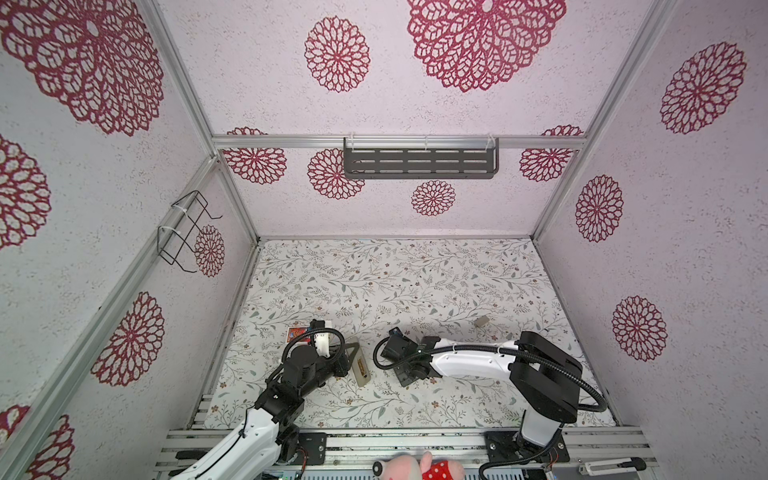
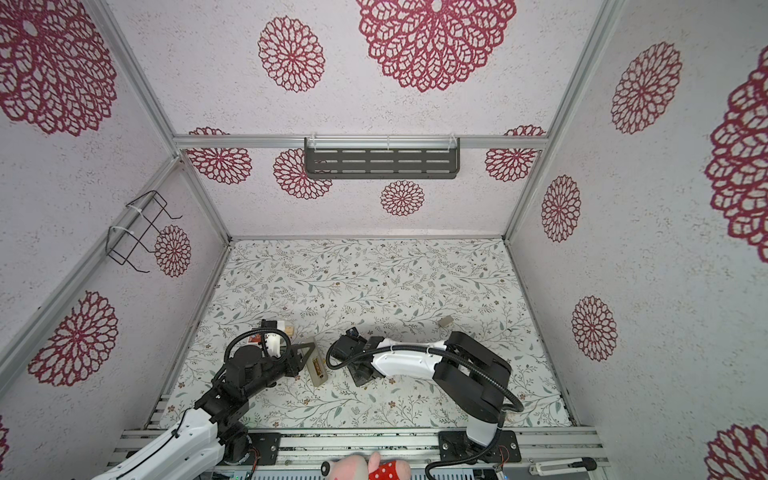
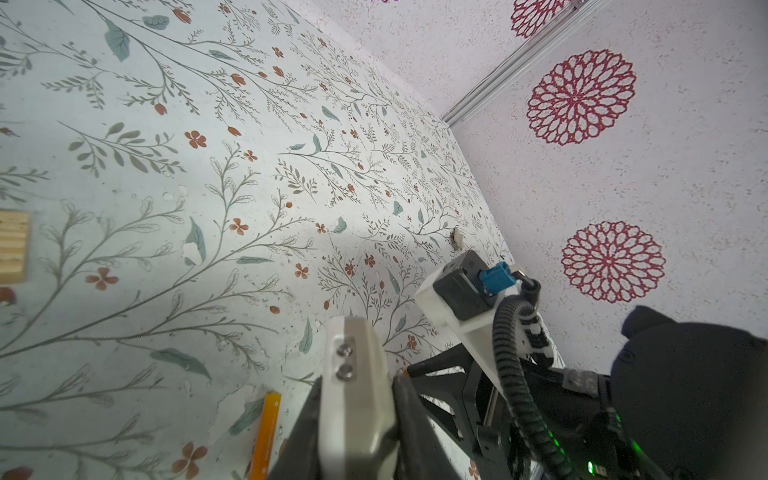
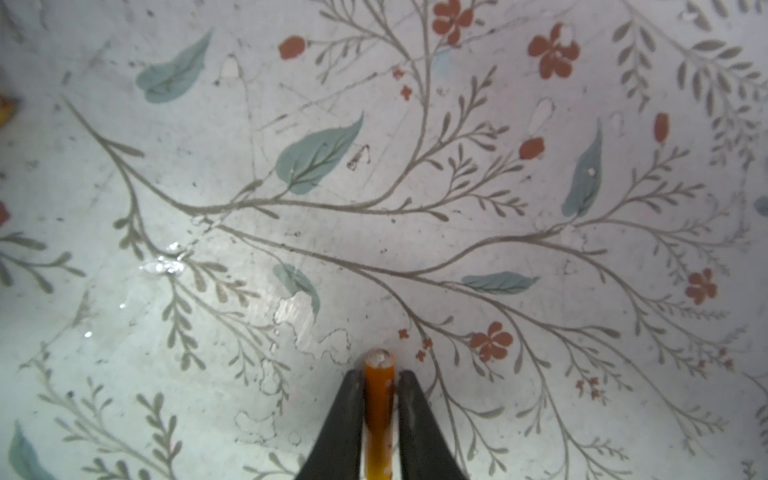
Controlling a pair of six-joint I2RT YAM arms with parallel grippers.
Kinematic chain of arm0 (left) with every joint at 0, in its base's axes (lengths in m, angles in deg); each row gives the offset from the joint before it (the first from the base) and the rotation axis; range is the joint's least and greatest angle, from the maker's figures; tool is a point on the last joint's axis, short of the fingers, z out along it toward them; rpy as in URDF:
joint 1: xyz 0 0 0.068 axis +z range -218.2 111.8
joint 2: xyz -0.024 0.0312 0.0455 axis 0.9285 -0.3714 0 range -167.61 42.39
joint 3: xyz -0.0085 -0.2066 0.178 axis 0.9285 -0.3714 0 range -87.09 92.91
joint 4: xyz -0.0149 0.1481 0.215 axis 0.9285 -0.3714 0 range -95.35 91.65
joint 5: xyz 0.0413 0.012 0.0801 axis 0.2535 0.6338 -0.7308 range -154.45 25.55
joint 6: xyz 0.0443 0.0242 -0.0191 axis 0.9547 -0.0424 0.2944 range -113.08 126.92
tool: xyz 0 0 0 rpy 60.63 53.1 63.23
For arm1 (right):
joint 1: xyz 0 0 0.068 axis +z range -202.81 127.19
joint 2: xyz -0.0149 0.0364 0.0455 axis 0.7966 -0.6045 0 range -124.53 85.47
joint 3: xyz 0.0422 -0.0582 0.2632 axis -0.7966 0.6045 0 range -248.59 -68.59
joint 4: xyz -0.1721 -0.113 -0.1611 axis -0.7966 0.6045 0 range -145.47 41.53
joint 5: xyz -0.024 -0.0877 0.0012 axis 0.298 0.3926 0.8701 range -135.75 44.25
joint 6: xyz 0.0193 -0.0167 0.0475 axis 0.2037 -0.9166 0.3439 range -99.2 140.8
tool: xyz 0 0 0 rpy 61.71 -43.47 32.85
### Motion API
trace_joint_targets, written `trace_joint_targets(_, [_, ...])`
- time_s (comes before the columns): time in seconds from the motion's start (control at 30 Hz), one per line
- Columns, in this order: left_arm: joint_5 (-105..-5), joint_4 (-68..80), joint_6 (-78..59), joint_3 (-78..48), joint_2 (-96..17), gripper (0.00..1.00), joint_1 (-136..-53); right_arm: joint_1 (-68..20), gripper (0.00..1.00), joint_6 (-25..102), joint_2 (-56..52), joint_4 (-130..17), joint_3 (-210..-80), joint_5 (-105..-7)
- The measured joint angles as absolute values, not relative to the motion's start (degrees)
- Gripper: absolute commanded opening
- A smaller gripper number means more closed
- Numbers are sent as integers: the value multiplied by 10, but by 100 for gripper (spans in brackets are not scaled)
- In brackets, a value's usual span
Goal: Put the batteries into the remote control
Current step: 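Lift the orange battery with the right gripper toward the remote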
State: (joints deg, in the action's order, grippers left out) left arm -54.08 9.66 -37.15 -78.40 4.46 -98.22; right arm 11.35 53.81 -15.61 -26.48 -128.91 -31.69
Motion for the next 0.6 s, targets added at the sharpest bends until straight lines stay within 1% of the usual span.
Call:
trace_joint_targets(0.17, [-542, 97, -369, -784, 44, 0, -982, 108, 28, 537, -164, -250, -1303, -323])
trace_joint_targets(0.43, [-547, 97, -361, -784, 44, 0, -982, 103, 23, 532, -180, -225, -1327, -334])
trace_joint_targets(0.6, [-545, 99, -358, -784, 37, 0, -982, 98, 23, 527, -182, -221, -1331, -344])
